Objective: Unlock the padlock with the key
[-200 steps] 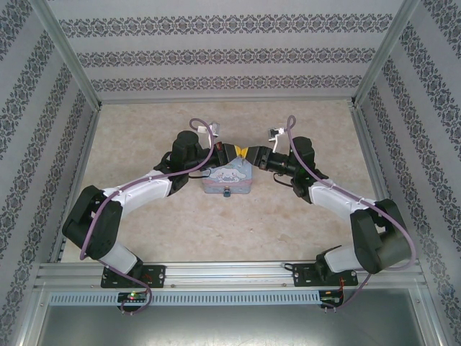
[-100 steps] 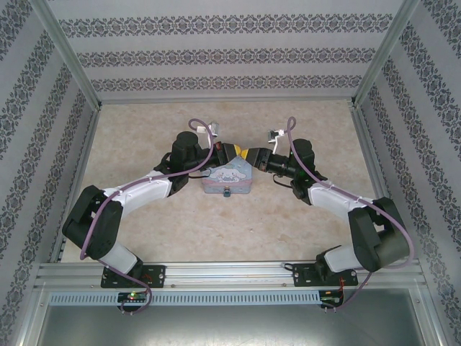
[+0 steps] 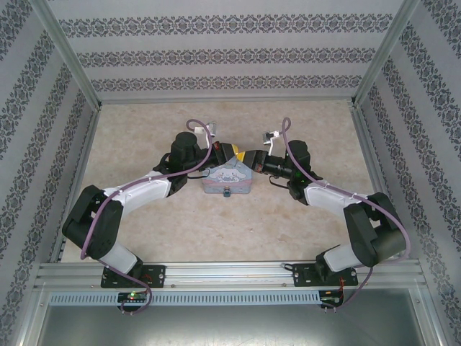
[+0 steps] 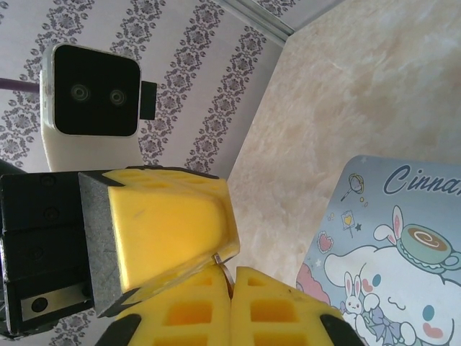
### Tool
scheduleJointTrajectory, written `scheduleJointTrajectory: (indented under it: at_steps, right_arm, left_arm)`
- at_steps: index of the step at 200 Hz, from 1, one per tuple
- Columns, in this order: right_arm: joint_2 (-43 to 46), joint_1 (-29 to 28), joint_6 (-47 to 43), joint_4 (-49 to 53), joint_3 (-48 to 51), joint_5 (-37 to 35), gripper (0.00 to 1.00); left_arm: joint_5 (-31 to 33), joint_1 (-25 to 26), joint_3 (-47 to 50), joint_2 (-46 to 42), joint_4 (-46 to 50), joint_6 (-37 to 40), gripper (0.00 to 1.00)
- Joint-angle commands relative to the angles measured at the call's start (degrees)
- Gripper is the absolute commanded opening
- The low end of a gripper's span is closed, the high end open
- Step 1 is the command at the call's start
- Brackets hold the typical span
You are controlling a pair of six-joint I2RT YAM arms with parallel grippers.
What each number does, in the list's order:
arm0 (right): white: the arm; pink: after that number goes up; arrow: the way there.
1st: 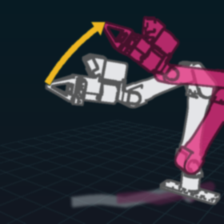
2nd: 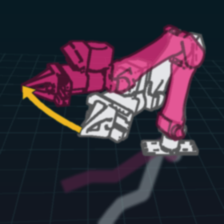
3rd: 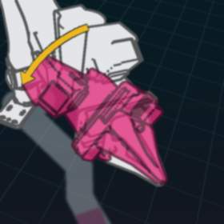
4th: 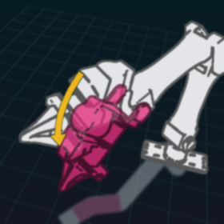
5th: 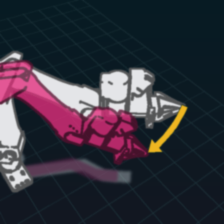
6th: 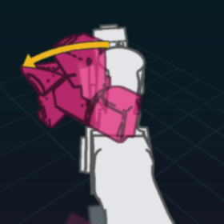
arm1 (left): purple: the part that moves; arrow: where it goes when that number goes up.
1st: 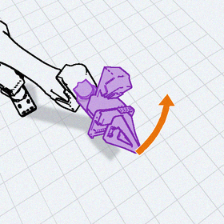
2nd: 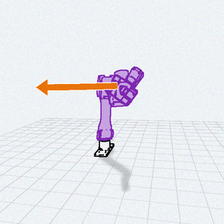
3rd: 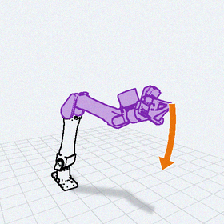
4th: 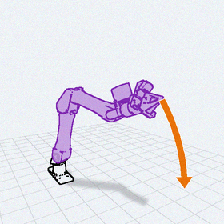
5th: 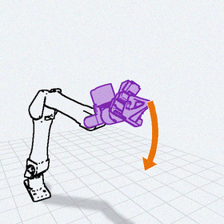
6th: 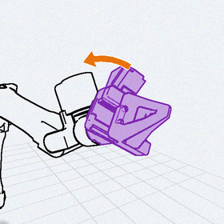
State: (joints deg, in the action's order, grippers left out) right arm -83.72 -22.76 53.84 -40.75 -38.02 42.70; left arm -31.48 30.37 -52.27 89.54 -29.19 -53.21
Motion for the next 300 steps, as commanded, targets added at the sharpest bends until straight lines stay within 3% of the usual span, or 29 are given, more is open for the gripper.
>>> scheduleJointTrajectory:
  at_steps: [1,43,58,78,101,124,151,176,217,300]
  right_arm:
    - [0.45,0.16,-1.96,0.84,1.23,-0.73,0.00]
    - [4.79,0.92,-8.36,9.48,2.82,-5.15,0.00]
    - [5.99,0.89,-10.38,11.69,3.14,-6.81,0.00]
    - [7.69,0.57,-13.41,15.43,2.84,-9.56,0.00]
    - [10.73,-1.62,-19.56,22.63,1.44,-16.58,0.00]
    - [14.35,-6.66,-27.79,31.20,-0.87,-29.50,0.00]
    - [16.70,-12.80,-35.58,35.96,-2.73,-43.66,0.00]
    - [17.19,-17.31,-40.85,37.12,-4.11,-51.27,0.00]
    - [15.27,-22.21,-45.94,37.33,-6.20,-56.27,0.00]
    - [12.14,-23.73,-46.63,36.86,-7.65,-56.82,0.00]
  left_arm:
    - [1.10,0.00,0.31,-0.08,-1.97,-1.36,0.03]
    - [5.86,-1.13,0.25,-2.98,5.01,-6.76,0.61]
    - [5.93,-1.27,-0.65,-3.83,7.97,-8.45,0.71]
    - [5.73,-1.27,-2.59,-4.56,13.22,-11.29,0.76]
    - [5.16,-1.26,-4.93,-4.92,20.33,-15.60,0.77]
    - [4.30,-1.26,-5.67,-4.65,24.28,-21.34,0.77]
    - [3.65,-0.93,-3.81,-3.98,22.28,-29.03,0.74]
    - [3.71,-0.10,-2.64,-2.95,19.21,-33.79,0.70]
    - [4.21,1.68,-4.07,-1.29,17.70,-35.55,0.62]
    - [5.02,3.75,-3.81,1.14,14.49,-37.43,0.43]
